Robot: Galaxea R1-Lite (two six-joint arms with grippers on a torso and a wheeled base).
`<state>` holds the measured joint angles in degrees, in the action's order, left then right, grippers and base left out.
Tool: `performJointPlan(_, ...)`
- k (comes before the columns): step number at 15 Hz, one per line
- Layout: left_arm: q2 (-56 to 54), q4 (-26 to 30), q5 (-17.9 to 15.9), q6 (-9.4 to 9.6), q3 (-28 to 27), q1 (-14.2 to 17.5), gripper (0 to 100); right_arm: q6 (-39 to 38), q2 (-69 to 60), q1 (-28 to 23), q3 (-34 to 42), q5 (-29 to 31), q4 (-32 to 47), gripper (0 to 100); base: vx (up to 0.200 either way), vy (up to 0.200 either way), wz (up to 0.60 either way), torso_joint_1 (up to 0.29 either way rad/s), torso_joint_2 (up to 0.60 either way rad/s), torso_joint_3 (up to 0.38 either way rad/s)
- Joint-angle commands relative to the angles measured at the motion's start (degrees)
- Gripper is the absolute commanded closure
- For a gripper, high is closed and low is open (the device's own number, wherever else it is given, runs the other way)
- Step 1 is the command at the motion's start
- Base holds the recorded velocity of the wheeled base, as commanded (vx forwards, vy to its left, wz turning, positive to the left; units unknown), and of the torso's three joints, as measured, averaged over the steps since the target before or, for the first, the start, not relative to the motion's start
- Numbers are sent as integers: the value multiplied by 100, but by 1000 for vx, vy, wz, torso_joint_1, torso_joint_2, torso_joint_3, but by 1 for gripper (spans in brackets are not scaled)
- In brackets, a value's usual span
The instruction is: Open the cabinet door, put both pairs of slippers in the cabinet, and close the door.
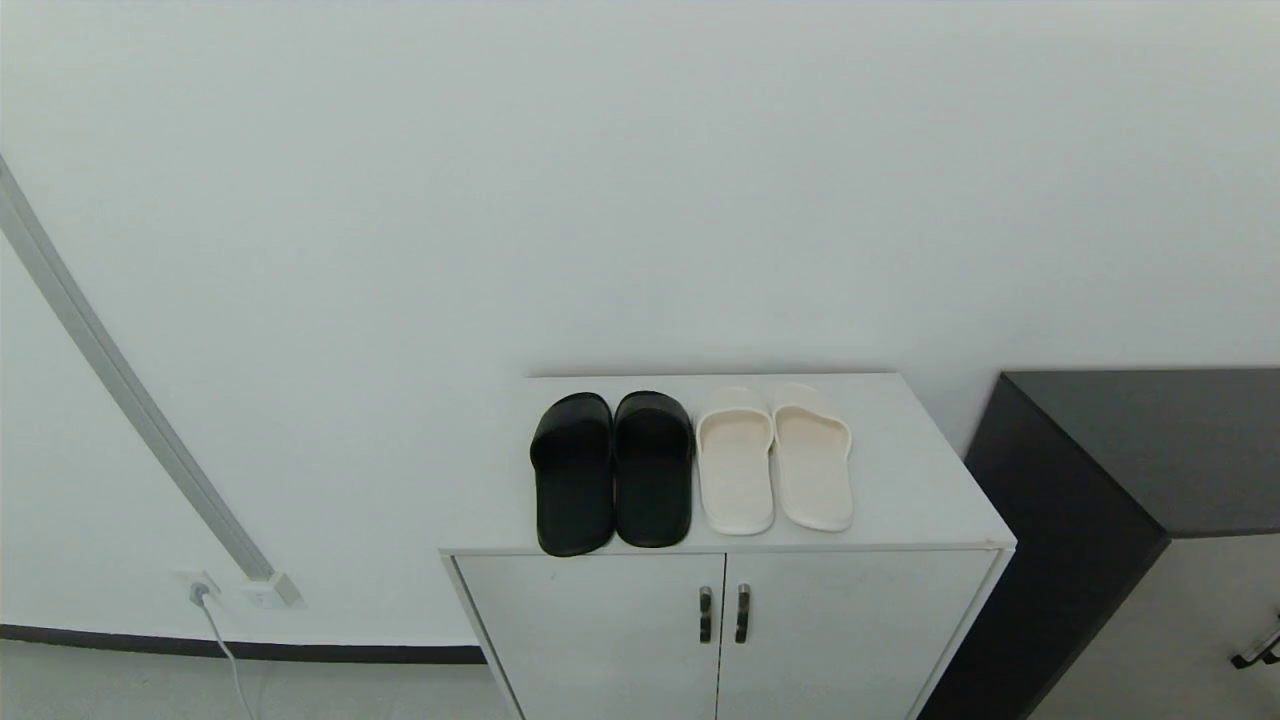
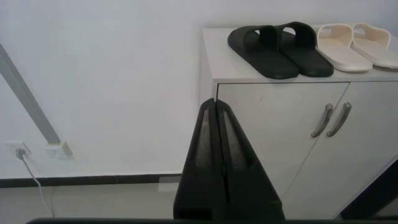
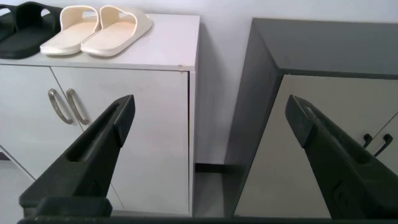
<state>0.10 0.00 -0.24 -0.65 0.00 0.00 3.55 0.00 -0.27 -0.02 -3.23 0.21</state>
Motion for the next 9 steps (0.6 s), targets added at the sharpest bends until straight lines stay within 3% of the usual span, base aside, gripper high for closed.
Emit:
performJointPlan(1, -1, 0, -2, -6, 0, 0, 100, -12, 9, 0, 2, -2, -3, 0, 0, 0, 0, 0, 0, 0)
performJointPlan(8, -1, 0, -2, -14, 0, 0, 100, 14, 158, -61, -6, 51, -47, 0, 0, 0, 0, 0, 0, 0)
performJointPlan(9, -1, 0, -2, -14, 0, 0, 100, -364, 448, -52, -762, 33, -47, 0, 0, 0, 0, 0, 0, 0)
